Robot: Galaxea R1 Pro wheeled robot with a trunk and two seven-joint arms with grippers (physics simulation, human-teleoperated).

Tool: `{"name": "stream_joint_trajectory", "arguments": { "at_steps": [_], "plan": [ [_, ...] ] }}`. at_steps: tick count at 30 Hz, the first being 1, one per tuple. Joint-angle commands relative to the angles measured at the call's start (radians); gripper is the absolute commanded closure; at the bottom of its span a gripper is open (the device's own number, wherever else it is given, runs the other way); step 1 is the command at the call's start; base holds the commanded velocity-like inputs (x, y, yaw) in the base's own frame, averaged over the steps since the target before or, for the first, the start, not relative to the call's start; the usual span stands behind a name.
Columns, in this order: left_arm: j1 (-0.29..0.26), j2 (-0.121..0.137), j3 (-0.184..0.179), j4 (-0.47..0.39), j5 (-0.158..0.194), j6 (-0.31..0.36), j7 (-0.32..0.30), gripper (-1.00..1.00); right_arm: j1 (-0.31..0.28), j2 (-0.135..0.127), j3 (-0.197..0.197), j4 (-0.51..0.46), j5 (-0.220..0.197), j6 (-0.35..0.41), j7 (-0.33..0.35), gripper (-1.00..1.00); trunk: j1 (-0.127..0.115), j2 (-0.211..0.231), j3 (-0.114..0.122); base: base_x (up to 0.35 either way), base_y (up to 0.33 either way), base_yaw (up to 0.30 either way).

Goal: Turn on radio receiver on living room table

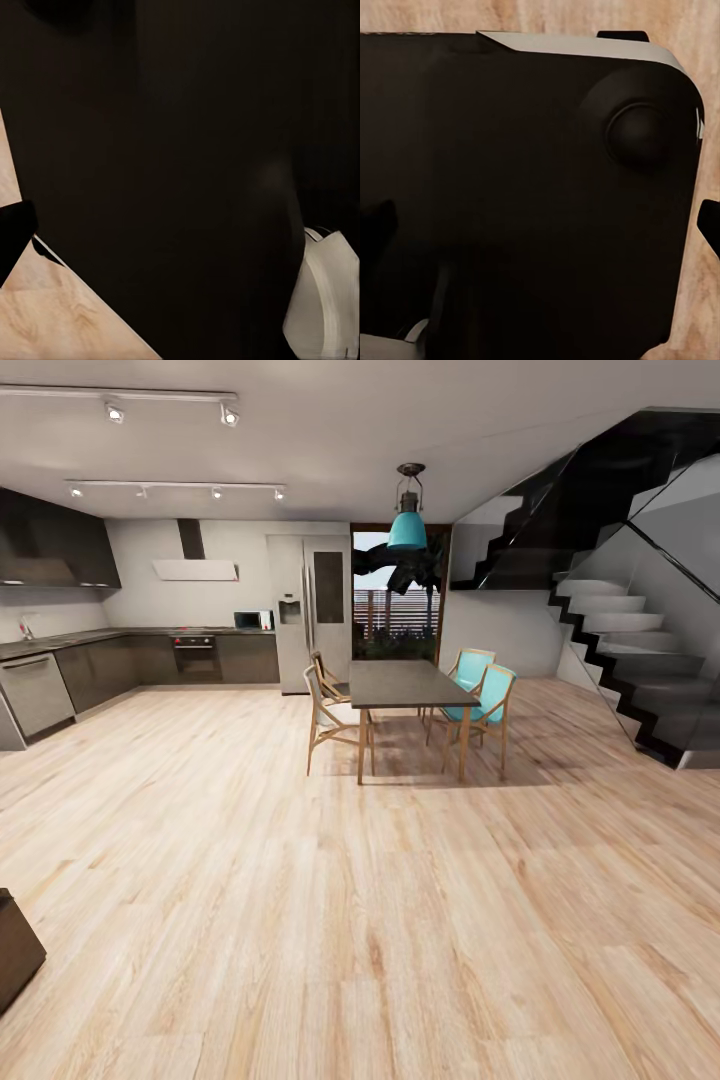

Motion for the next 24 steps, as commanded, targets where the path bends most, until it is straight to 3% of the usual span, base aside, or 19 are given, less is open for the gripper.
{"name": "stream_joint_trajectory", "arguments": {
  "at_steps": [1, 11, 13, 18, 20, 21, 22, 24],
  "plan": [
    [0.0, -0.002, 0.0, 0.0, -0.001, 0.001, 0.0, -1.0, 0.0, 0.0, 0.0, 0.0, 0.0, 0.0, 0.0, -1.0, 0.0, 0.0, 0.0, 0.0, 0.0, 0.0],
    [0.0, -0.008, -0.003, -0.014, 0.004, -0.024, 0.005, -1.0, -0.001, -0.002, -0.002, -0.028, 0.01, -0.009, -0.003, -1.0, 0.0, 0.0, 0.0, 0.0, 0.0, 0.0],
    [0.0, -0.004, -0.001, -0.052, 0.005, -0.109, 0.005, -1.0, -0.002, -0.003, -0.002, -0.122, 0.011, -0.01, -0.014, -1.0, 0.0, 0.0, 0.0, 0.0, 0.0, 0.0],
    [0.0, -0.005, 0.019, -0.138, 0.006, -0.203, 0.008, -1.0, -0.002, -0.003, -0.005, -0.251, 0.012, -0.012, -0.045, -1.0, 0.0, 0.0, 0.0, 0.0, 0.0, 0.0],
    [0.0, -0.006, 0.024, -0.186, 0.006, -0.275, 0.009, -1.0, -0.002, -0.002, -0.003, -0.331, 0.012, -0.013, -0.05, -1.0, 0.0, 0.0, 0.0, 0.0, 0.0, 0.0],
    [0.0, -0.009, 0.026, -0.225, 0.006, -0.334, 0.016, -1.0, -0.002, 0.0, -0.003, -0.418, 0.013, -0.013, -0.052, -1.0, 0.0, 0.0, 0.0, 0.0, 0.0, 0.0],
    [0.0, -0.035, 0.027, -0.367, 0.006, -0.381, 0.041, -1.0, -0.002, 0.012, 0.019, -0.675, 0.013, -0.013, -0.069, -1.0, 0.0, 0.0, 0.0, 0.0, 0.0, 0.0],
    [0.0, -0.045, 0.026, -0.449, 0.006, -0.385, 0.047, -1.0, -0.002, 0.015, 0.043, -0.823, 0.01, -0.012, -0.107, -1.0, 0.0, 0.0, 0.0, 0.0, 0.0, 0.0]
  ]
}}
